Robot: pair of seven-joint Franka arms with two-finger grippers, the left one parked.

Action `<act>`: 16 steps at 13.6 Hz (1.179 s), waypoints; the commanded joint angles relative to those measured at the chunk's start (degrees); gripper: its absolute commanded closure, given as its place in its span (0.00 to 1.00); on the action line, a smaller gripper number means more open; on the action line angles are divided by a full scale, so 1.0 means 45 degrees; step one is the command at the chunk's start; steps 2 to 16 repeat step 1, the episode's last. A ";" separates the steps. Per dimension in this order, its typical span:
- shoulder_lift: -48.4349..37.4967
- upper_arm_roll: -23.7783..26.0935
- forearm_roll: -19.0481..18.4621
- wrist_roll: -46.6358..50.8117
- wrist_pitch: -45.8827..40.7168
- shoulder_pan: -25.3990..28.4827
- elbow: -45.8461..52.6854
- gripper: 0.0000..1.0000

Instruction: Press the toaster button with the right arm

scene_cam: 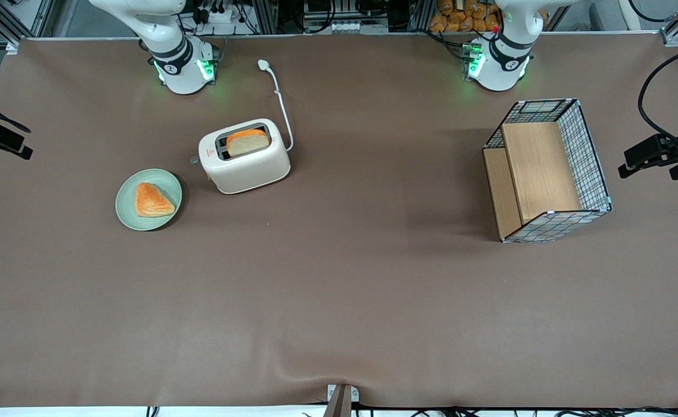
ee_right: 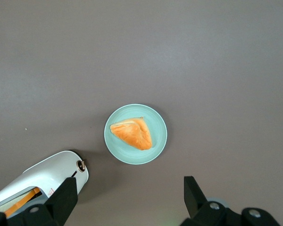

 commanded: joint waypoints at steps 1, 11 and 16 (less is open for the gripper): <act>0.0162 0.0180 -0.0227 0.0224 -0.0279 -0.0074 0.0354 0.00; 0.0162 0.0180 -0.0227 0.0224 -0.0279 -0.0074 0.0354 0.00; 0.0162 0.0180 -0.0227 0.0224 -0.0279 -0.0074 0.0354 0.00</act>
